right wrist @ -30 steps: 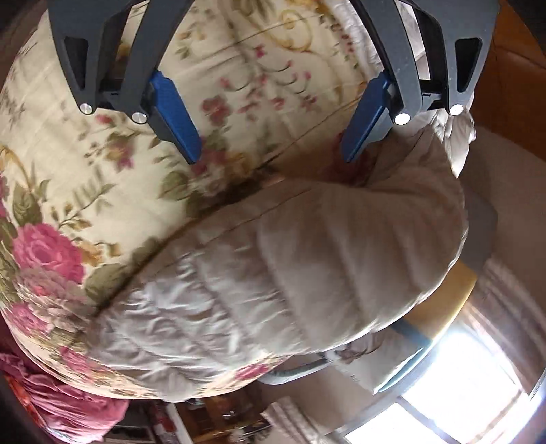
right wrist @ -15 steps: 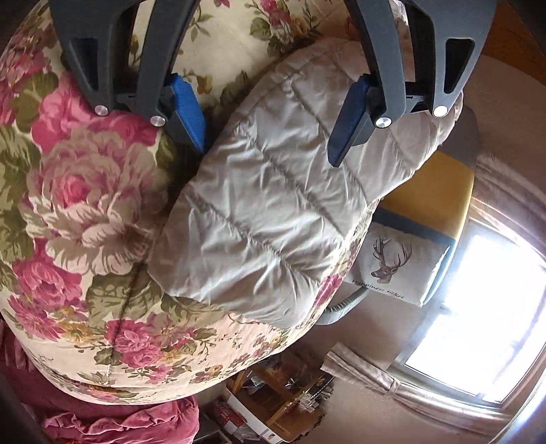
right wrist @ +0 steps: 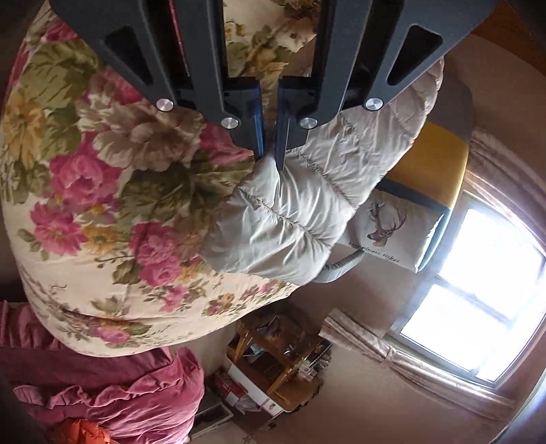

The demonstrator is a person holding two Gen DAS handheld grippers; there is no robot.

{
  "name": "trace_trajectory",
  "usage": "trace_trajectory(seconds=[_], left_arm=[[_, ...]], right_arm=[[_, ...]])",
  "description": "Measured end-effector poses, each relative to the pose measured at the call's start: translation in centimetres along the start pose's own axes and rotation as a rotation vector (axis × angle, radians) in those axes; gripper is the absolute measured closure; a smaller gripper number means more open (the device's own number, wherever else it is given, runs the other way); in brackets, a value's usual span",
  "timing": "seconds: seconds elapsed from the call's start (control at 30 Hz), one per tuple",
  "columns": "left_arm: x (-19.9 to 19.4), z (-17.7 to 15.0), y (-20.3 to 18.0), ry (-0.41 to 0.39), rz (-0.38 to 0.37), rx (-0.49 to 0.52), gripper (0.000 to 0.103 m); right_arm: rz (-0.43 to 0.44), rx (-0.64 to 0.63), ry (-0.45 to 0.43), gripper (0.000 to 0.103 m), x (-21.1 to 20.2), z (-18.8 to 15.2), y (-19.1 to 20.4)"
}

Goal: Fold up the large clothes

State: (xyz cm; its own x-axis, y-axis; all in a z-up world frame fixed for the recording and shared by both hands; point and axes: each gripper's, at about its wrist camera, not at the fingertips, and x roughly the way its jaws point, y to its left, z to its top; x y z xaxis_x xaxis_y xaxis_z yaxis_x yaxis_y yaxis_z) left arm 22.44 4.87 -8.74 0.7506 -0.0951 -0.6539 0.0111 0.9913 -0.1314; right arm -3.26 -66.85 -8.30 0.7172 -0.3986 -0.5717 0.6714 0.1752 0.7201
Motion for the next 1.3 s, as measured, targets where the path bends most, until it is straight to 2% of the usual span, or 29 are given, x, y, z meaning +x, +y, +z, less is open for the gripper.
trace_trajectory(seconds=[0.07,0.13,0.27,0.43,0.53,0.73,0.87,1.03,1.17,1.3], left_arm=[[0.0,0.0,0.0,-0.001,0.001,0.000,0.004],[0.0,0.0,0.0,-0.001,0.001,0.000,0.004],[0.0,0.0,0.0,-0.001,0.001,0.000,0.004],[-0.1,0.0,0.0,-0.001,0.001,-0.001,0.004],[-0.1,0.0,0.0,-0.001,0.000,-0.001,0.004],[0.0,0.0,0.0,-0.001,0.000,-0.002,0.004],[0.0,0.0,0.0,-0.002,0.000,-0.002,0.004],[0.0,0.0,0.0,-0.002,-0.002,-0.004,0.004],[0.0,0.0,0.0,-0.002,-0.003,-0.005,0.004],[0.1,0.0,0.0,-0.001,-0.003,-0.004,0.004]], right_arm=[[-0.049,0.024,0.007,0.098,0.3,-0.4,-1.0],[-0.061,0.059,0.025,0.098,0.6,-1.1,-1.7],[-0.073,0.016,0.018,0.098,0.5,-1.6,-0.8],[0.030,-0.126,-0.008,0.098,-1.3,-2.4,4.8],[0.105,-0.261,-0.018,0.098,-3.3,-4.7,9.4],[0.289,-0.592,-0.016,0.098,-6.8,-13.4,19.1],[0.401,-0.761,0.060,0.098,-7.1,-20.6,23.9],[0.482,-1.003,0.183,0.098,-5.9,-30.8,27.0],[0.456,-1.178,0.295,0.098,-3.5,-37.6,26.7],[0.375,-1.302,0.404,0.094,-0.9,-41.7,24.9]])
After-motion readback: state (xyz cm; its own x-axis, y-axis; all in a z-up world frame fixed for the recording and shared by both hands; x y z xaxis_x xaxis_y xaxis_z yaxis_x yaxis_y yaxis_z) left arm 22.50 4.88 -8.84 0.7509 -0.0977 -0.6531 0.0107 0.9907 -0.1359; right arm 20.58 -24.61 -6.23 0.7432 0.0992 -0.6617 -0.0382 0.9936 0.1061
